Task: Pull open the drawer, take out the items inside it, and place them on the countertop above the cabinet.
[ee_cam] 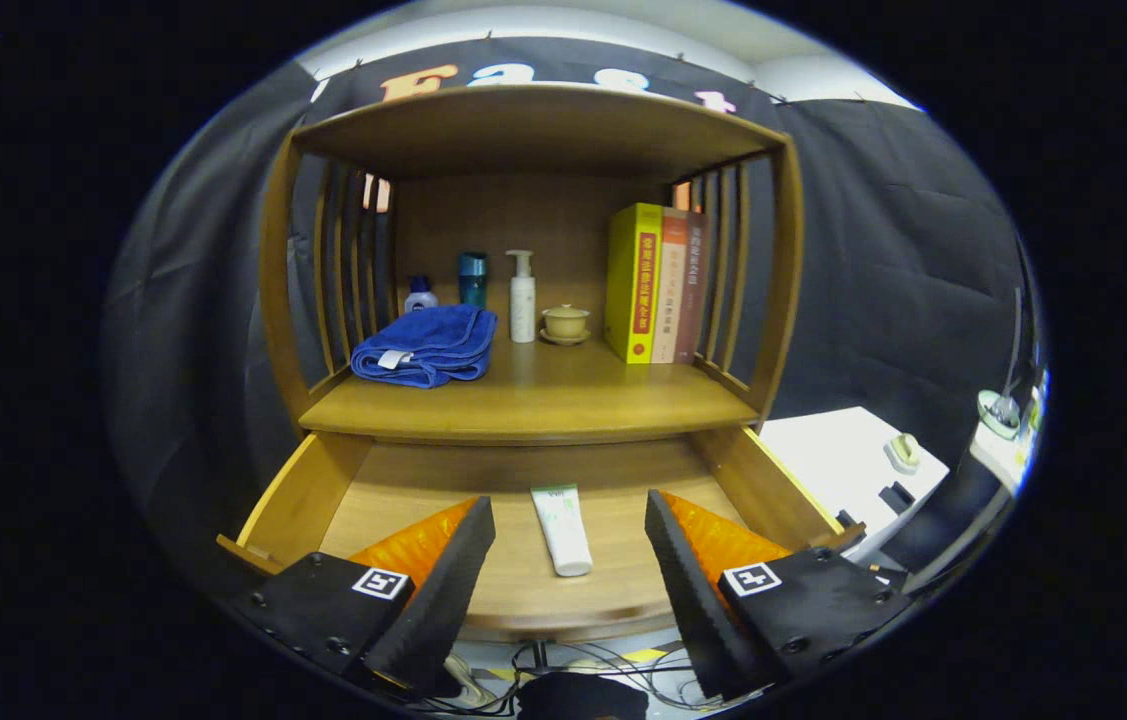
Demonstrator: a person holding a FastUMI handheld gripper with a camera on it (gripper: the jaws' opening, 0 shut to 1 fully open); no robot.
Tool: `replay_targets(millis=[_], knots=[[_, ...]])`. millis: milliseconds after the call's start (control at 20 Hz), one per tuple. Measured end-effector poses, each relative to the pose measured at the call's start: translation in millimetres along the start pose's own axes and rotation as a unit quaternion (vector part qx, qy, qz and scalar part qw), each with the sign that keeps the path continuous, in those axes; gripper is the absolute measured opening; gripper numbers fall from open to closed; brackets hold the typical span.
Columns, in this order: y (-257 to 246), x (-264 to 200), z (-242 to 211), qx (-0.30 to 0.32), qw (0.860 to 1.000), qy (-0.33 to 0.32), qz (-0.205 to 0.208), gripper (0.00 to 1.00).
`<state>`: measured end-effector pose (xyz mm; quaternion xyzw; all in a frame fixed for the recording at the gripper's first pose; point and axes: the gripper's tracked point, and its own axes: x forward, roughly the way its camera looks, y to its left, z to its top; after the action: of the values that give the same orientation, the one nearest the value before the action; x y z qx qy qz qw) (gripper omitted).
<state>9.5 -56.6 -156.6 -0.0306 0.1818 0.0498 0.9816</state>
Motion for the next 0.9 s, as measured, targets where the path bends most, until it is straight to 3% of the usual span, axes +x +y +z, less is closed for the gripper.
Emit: replay_targets(millis=[200, 600, 900], knots=[[16, 42, -19, -0.006, 0.996, 0.082, 0.038, 0.99], [19, 107, -82, -0.012, 0.968, 0.245, 0.045, 0.99], [19, 132, -124, -0.027, 0.946, 0.319, 0.041, 0.99]])
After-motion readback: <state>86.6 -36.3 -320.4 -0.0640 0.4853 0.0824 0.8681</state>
